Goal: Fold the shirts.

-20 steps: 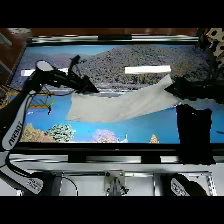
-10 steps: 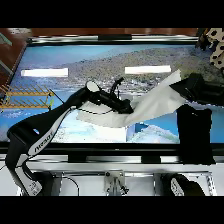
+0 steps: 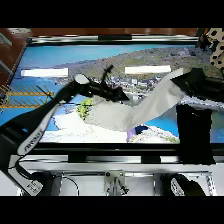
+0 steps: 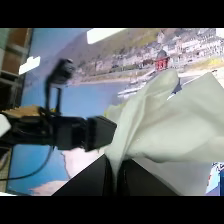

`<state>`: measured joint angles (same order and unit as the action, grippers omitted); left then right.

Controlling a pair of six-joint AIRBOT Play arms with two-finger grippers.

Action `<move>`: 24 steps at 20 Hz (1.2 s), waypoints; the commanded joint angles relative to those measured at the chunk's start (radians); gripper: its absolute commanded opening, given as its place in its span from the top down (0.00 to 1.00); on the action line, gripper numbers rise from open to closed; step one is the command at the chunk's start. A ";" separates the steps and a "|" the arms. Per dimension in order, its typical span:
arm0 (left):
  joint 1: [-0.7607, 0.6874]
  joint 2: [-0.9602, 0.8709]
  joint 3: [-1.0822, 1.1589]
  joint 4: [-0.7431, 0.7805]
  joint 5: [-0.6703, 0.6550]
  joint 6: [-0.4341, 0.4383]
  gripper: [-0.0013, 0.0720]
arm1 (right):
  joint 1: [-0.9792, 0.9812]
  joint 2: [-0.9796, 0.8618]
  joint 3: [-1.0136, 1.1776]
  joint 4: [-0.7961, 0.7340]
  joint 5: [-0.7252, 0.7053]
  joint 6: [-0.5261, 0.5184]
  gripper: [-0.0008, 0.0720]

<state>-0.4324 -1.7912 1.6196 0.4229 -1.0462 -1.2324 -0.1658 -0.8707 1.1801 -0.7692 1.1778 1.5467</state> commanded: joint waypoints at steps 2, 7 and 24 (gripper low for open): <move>0.248 0.225 0.001 0.280 -0.056 -0.064 0.94 | 0.198 -0.125 0.000 -0.026 -0.178 -0.029 0.90; 0.521 0.480 0.001 0.326 -0.124 -0.063 0.94 | 0.498 -0.376 0.000 0.024 -0.417 -0.029 0.90; 0.700 0.668 -0.033 0.327 -0.289 -0.063 0.94 | 0.747 -0.714 0.001 0.604 -0.596 -0.254 0.86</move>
<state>0.2653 -1.1255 1.5993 0.7490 -1.3315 -1.2953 0.5755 -1.5784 1.1801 -0.2546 0.5591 1.3380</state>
